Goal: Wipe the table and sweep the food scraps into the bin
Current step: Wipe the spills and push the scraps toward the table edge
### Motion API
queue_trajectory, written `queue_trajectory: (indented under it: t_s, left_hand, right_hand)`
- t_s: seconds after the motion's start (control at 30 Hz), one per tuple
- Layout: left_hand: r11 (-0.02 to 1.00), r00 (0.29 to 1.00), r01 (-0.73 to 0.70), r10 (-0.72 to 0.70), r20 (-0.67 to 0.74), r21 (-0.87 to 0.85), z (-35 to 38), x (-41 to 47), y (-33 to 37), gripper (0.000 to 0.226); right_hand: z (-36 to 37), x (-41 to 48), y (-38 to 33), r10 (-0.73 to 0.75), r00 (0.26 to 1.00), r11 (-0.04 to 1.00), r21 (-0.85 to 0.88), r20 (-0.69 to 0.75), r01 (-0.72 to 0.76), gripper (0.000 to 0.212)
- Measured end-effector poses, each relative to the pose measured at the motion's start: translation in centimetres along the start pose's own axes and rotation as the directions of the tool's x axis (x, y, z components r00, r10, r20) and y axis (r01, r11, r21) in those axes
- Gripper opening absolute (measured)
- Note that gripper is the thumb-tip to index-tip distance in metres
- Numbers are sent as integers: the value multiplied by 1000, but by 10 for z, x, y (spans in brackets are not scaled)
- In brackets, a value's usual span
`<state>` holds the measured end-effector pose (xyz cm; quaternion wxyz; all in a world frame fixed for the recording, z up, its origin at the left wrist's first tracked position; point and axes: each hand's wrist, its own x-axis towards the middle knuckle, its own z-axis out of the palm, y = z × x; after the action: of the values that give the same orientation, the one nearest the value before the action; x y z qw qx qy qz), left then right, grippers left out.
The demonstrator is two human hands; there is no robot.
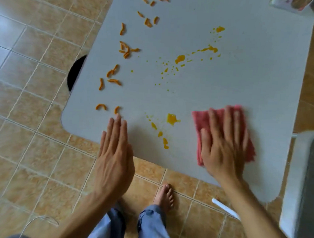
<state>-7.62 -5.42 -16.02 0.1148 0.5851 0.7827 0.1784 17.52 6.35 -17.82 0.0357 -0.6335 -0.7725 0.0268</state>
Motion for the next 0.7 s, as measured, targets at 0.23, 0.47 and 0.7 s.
queue_trajectory:
  t_s: [0.23, 0.47, 0.7]
  left_hand:
    - [964, 964, 263, -264, 20, 41, 2, 15, -32, 66]
    - [953, 954, 299, -299, 5, 49, 9, 17, -36, 66]
    - [963, 963, 269, -270, 22, 33, 6, 18, -38, 66]
  right_hand:
    - [5, -33, -122, -355, 933, 933, 85, 65, 349, 59]
    - [17, 5, -145, 257, 963, 965, 68, -86, -251, 57]
    - [21, 17, -167, -341, 940, 940, 36, 25, 340, 59]
